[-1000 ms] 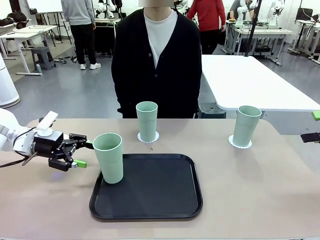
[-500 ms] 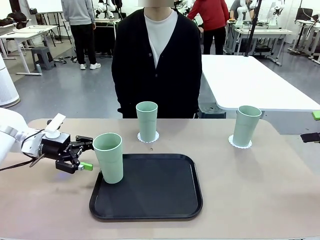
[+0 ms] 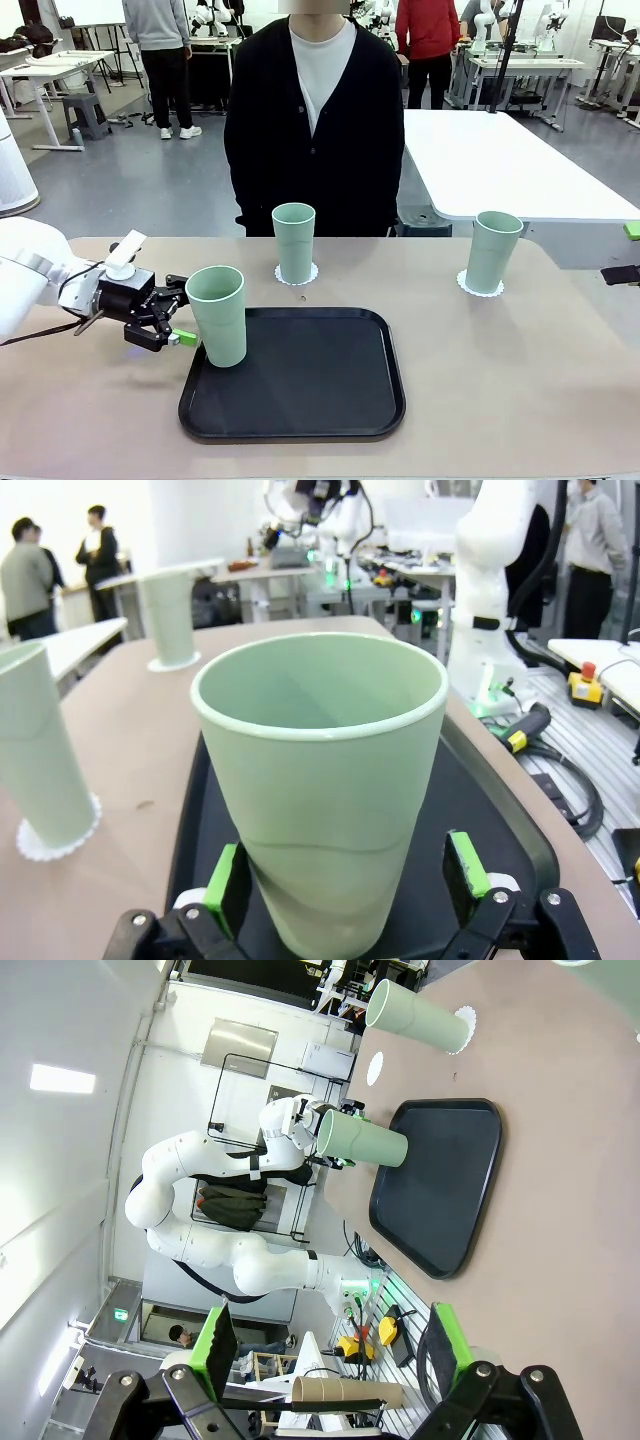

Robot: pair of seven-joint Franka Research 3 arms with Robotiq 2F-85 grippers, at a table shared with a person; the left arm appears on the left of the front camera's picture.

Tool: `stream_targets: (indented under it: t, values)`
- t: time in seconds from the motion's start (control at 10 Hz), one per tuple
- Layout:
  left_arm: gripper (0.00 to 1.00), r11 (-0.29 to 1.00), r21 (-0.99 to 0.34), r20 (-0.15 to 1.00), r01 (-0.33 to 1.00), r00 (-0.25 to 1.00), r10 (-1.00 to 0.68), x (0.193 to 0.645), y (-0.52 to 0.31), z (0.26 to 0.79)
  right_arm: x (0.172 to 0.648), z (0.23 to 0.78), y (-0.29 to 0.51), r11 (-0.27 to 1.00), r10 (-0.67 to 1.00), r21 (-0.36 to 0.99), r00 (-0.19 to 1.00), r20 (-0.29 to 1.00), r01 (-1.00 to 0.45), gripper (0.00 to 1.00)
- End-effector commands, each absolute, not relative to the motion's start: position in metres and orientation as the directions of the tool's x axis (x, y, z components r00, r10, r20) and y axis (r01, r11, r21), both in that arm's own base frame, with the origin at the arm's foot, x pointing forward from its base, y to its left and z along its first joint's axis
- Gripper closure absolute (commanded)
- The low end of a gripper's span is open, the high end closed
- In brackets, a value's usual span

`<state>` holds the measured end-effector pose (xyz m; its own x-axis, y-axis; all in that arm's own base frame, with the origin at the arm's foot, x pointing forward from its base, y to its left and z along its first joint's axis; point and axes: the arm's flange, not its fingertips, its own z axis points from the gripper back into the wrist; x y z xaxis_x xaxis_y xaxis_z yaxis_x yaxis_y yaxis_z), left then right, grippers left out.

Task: Place coasters on the table and set cups on them.
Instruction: Take one Reusable plastic cup from the Flat Tray and place it on a coaster set by the human.

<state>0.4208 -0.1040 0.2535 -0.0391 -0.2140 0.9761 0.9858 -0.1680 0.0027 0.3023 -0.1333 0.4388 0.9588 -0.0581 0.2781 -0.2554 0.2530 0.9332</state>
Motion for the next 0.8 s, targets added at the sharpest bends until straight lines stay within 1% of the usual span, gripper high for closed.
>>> stream_targets:
  t: [0.0,0.4,0.7]
  values:
    - [0.00,-0.172,0.051,0.980,0.984,-0.083,-0.181,0.423,-0.114,0.247,0.302,0.439,-0.134,0.250,-0.056,0.932,0.957,0.285,-0.263,0.00]
    - [0.00,-0.183,0.071,0.979,0.981,-0.104,-0.175,0.425,-0.130,0.241,0.302,0.439,-0.134,0.250,-0.056,0.932,0.957,0.285,-0.263,0.00]
    - [0.00,-0.180,0.065,0.980,0.981,-0.097,-0.176,0.427,-0.133,0.236,0.302,0.439,-0.134,0.250,-0.056,0.932,0.957,0.285,-0.263,0.00]
